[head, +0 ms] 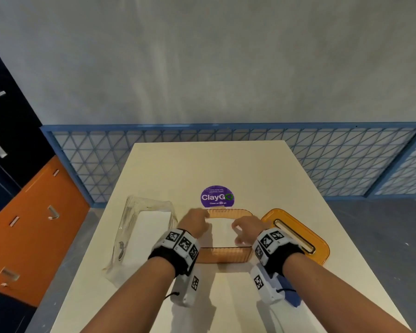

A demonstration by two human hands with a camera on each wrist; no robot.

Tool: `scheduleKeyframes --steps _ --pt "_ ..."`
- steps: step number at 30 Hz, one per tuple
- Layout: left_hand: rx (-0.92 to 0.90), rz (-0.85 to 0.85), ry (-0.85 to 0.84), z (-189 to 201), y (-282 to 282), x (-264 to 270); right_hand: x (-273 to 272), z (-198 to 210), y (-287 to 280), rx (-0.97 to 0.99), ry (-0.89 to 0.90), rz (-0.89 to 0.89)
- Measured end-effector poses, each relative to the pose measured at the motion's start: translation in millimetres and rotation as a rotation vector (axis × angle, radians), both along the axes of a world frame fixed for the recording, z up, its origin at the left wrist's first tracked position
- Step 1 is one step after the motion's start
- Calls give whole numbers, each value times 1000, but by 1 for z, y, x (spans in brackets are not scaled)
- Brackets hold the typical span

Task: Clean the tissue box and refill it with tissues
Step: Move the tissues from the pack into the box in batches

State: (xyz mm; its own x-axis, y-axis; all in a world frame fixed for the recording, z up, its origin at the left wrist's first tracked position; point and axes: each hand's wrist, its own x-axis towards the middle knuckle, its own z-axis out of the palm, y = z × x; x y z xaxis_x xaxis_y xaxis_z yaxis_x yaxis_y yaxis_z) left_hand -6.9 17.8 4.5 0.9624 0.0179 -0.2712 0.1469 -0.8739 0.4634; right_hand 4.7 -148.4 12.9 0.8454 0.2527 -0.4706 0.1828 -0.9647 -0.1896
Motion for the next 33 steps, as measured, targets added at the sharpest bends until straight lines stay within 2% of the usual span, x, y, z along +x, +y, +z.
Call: scheduleKeyframes --steps 2,4,6,10,12,17,27,33 --pt "-108 153 -164 15 16 2 3 1 -5 108 -142 -107" --pt "-100 296 -288 22 37 5 6 4 -10 207 -292 -201" --pt "-41 398 -259 15 62 4 7 6 -17 243 -339 -279" --pt "159 427 49 -21 91 -7 7 -1 -24 241 -117 -311" --pt "214 456 148 -37 92 -14 6 -7 -25 279 -48 -337" --pt "278 448 124 -56 84 -24 5 -13 -27 273 -10 -357" --pt "262 499 127 -60 78 -19 4 -14 -27 245 -19 -363" --pt "316 525 160 -66 73 -18 5 -14 -27 228 -3 -349"
